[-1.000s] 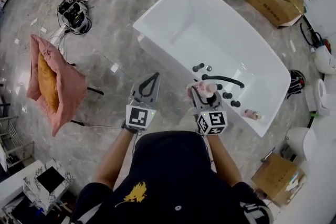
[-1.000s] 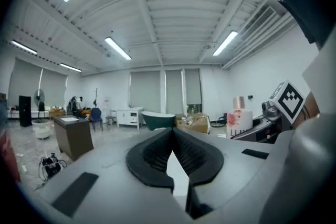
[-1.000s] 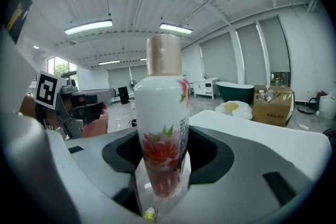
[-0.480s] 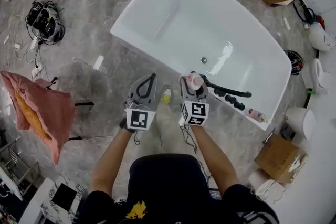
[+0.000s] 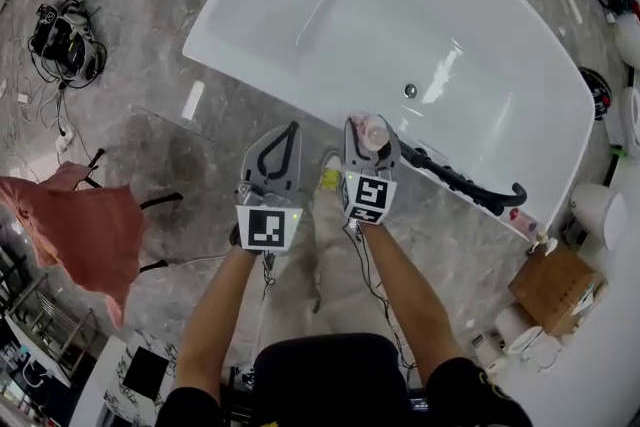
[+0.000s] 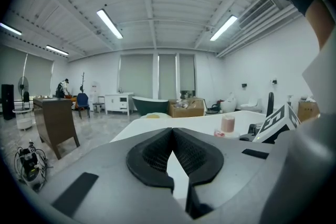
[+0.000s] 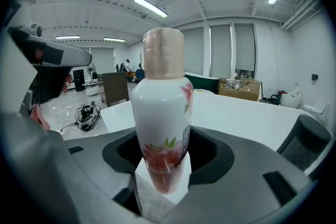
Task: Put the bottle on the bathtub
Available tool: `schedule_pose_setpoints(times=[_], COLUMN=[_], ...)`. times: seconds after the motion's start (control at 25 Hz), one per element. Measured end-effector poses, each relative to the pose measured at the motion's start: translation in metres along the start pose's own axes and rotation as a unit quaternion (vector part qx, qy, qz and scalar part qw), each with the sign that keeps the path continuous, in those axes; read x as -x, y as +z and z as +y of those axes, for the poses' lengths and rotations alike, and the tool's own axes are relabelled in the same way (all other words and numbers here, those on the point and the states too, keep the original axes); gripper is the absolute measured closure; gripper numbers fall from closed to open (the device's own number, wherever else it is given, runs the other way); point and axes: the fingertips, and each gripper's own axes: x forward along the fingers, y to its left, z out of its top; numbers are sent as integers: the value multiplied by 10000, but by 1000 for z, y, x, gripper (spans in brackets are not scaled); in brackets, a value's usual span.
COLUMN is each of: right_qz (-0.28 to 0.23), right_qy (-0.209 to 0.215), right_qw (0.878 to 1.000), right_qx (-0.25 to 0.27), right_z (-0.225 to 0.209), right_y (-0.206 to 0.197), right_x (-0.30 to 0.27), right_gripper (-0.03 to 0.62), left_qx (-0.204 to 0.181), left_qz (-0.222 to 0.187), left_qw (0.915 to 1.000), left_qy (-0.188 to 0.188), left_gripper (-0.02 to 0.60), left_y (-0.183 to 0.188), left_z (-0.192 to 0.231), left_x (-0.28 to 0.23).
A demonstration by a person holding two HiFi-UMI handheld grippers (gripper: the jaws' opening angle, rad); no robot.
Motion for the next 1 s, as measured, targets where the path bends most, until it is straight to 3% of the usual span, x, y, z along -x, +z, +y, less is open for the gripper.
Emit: schedule_pose_setpoints(times=[0.32,0.56,0.72,0.84,1.0], right_qz=[-378,-89,131,301,472], right_qy=[78,167,252,198,-134], right_qw=[9992,9995,9996,9993,9988], right_qx=[33,260,-33,-55,-57], right_z=[-4,-2,3,10,14], right_y=[-22,-25,-29,-29,-21], right_x=[-8,-10,-10,4,41], right_gripper=[364,350,201,203,270], left_qx=[-70,27,41,-73,867], left_qz=[-41,-82,-163,-246,-123], left_qw=[9999,9998,9996,9992,9961], left_qy=[-120,-174,-211,-296,-96], left_gripper=[563,563,563,563,563], left_y=[-14,-2,9,20,28], left_z=[-11,-23,-22,-21,-19], left_x=[-14,-8,-1,15,39])
